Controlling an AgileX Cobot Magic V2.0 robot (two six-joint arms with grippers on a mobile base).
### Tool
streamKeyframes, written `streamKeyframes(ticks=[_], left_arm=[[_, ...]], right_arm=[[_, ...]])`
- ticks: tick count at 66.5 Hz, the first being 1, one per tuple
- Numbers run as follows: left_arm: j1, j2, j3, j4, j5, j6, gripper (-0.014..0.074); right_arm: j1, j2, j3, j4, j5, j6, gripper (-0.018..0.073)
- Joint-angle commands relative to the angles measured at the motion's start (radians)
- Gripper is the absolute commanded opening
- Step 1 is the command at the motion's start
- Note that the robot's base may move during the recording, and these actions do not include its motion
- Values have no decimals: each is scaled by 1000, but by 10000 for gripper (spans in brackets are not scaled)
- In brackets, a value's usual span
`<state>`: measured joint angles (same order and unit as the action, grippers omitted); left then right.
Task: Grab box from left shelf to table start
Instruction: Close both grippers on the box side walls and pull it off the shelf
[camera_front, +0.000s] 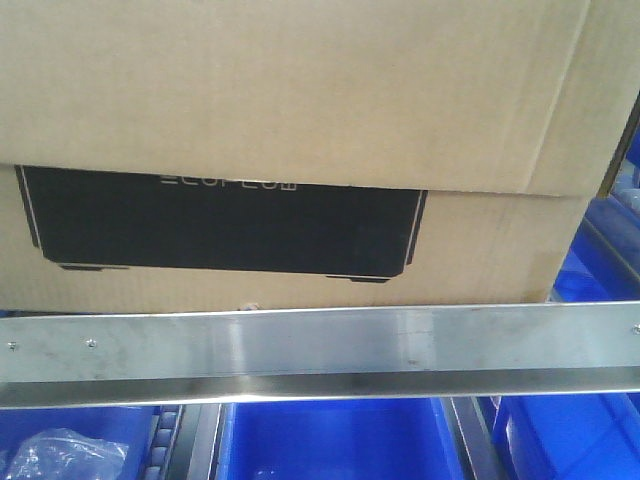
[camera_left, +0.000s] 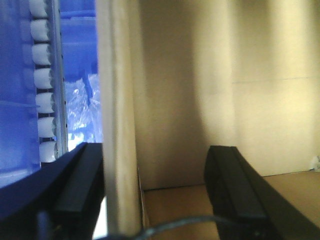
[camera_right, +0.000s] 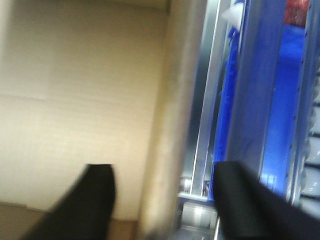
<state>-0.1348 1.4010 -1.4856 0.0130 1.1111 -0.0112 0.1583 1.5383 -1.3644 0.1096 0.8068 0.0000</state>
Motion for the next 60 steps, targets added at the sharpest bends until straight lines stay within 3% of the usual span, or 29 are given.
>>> streamKeyframes(ticks=[1,7,12,28,45,60], left_arm=[[-3,-30,-33,-1,-51,-6,192],[-3,-30,-33,-1,-51,-6,36],[-3,-30,-33,-1,-51,-6,-107],[-3,-45,-33,-1,-60,-8,-93],[-3,-185,-30,0,-98,-85,-93],[-32,-336,90,-24,-153,-110,-93]], right_arm=[[-2,-38,-39,-8,-63,0,240],[-2,-38,-39,-10,-64,0,43],[-2,-38,-39,-13,-66,0,69],[-2,-79,-39,-13,-104,0,58],[-1,-220,-37,-13,-102,0,58],[48,-346,90,-13,-112,0,58]])
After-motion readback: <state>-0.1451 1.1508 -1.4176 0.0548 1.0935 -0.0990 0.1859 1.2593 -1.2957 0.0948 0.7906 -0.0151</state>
